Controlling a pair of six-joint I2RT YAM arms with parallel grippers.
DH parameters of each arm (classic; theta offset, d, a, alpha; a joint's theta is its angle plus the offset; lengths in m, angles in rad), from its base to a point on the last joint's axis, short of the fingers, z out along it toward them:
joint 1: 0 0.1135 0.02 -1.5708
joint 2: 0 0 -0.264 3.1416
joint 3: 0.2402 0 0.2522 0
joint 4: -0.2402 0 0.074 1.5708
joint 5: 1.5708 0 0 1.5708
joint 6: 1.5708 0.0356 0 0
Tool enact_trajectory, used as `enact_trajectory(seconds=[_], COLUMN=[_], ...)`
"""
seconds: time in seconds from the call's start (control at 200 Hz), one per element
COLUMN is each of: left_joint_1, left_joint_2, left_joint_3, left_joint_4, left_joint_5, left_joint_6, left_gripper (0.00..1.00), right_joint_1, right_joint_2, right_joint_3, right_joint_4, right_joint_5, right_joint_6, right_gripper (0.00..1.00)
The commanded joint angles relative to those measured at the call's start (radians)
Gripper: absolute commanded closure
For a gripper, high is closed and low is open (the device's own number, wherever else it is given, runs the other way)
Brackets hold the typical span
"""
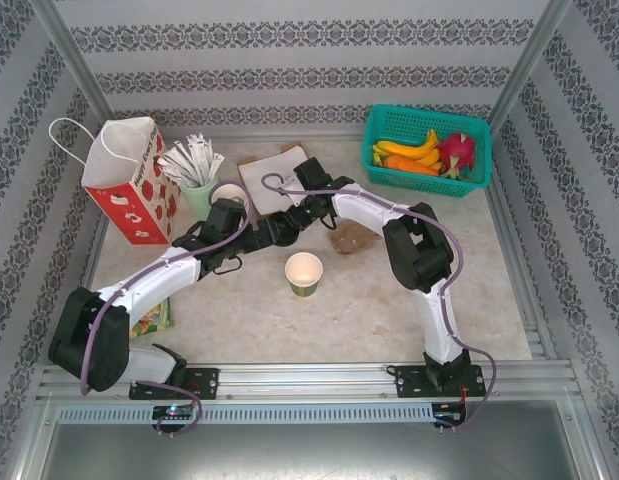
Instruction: Pack the takeout coffee
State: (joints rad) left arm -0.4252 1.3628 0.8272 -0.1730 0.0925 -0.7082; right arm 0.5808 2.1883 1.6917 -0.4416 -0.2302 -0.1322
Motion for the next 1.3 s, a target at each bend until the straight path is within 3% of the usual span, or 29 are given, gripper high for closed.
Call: enact_trajectory(seconds=[0.0,0.335,0.445,0.625,0.974,1.294], left_joint_1=[0.002,0.003,0.003,0.004,0.003,0.003], left_joint_2=[-0.017,0.026,0.070,0.103,0.238,0.288], left_joint_3=[0.028,0.103,0.179,0.231,0.408,0.475], left_joint_4=[-0.037,-0.049,-0.100,-0.155,-0.289,-0.326], left_joint_5=[-0.018,0.077,0.108,0.007,0.080,0.120], left_joint_6=[0.016,0.063,0.081,0.059,0.193,0.239], left_gripper=[0.00,0.02,0.11,0.28,0.40,0.74], right_joint_1=[0.009,0.035,0.056,0.068,0.088,0.109], right_joint_2=[-0.076,-0.199,-0.239,-0.294,-0.384,-0.403], right_joint_3=[-0.012,-0.126,-0.165,-0.216,-0.296,-0.294], right_joint_4=[0.021,0.125,0.153,0.172,0.155,0.143], right_joint_5=[0.022,0.112,0.175,0.231,0.224,0.232], right_joint_6=[-0.012,0.017,0.038,0.102,0.114,0.118], right_gripper=[0.88,0.90,0.90,0.90,0.90,0.90])
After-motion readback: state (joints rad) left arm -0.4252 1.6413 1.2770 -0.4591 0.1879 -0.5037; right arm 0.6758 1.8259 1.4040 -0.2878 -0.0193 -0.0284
